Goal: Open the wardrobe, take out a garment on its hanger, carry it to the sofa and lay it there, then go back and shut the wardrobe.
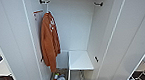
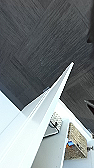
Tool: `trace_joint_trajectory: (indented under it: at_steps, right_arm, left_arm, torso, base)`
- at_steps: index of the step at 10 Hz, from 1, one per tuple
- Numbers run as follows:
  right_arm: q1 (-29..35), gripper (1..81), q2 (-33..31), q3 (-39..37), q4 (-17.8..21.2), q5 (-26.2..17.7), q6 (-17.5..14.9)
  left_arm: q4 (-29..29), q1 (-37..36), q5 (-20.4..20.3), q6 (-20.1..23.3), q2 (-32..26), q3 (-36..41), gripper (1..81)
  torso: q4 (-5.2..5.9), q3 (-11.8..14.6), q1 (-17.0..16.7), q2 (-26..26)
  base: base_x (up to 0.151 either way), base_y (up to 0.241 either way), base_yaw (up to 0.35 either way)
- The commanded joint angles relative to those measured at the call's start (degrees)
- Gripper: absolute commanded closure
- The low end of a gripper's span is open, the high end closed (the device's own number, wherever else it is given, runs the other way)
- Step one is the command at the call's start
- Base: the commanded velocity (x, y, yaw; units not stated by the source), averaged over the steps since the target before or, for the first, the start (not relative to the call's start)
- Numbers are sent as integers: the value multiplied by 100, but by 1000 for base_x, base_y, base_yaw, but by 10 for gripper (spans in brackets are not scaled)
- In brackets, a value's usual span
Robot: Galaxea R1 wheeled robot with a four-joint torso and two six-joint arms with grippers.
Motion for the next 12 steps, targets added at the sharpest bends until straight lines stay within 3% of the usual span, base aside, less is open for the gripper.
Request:
trace_joint_trajectory:
  at_steps: [1, 6, 12]
  right_arm:
    - [935, 10, -436, -49, 40, -150, 448]
    - [1533, 10, -234, 65, 49, -255, 572]
    - [1499, 10, 898, 258, -196, -334, 563]
  left_arm:
    - [75, -1331, 822, -457, -394, -35, 10]
    - [31, -1982, 1217, -650, 28, -18, 10]
    - [49, -2079, 1393, -782, 992, -18, 10]
  torso:
    - [0, 0, 0, 0]
    - [0, -2, 7, 9]
    - [0, -9, 13, 13]
  base:
    - [0, 0, 0]
    - [0, 0, 0]
    - [0, 0, 0]
